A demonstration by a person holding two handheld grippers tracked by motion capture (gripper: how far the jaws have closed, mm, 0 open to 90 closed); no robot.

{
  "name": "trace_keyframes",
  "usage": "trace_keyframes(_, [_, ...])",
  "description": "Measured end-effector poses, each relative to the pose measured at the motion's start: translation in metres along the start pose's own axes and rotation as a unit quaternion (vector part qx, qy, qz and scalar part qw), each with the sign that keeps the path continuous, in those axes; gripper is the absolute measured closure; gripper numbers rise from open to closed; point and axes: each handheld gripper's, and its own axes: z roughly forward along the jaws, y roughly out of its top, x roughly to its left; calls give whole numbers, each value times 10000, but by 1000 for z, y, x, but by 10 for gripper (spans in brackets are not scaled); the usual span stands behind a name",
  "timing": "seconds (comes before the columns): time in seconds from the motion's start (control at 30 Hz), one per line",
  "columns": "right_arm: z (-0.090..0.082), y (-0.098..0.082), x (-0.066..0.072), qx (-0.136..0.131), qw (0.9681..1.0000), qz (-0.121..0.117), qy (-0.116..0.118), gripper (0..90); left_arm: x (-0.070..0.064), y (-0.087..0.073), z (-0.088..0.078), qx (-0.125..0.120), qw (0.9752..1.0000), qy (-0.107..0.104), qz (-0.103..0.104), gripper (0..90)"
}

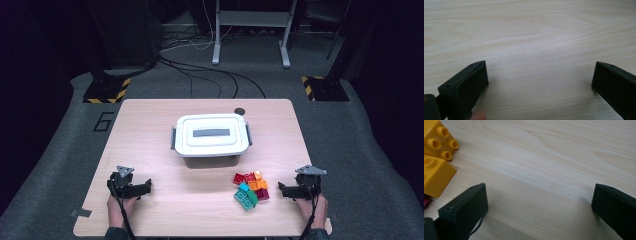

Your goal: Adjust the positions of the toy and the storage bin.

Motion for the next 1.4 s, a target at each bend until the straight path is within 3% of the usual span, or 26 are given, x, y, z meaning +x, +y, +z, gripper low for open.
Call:
trace_keyframes(0.4, [0,0,0,-3,10000,14,-20,0,0,0,0,0,10000,5,3,2])
trace_keyframes(0.83, [0,0,0,-7,10000,24,-46,0,-1,8,1,65,9998,-140,140,11])
trace_keyframes(1.1, [1,0,-1,-17,10000,20,-61,0,-4,34,-10,-155,9994,-201,245,16])
trace_keyframes(1.4, [0,0,-1,-13,10000,9,-48,0,-14,82,-25,-450,9973,-311,485,21])
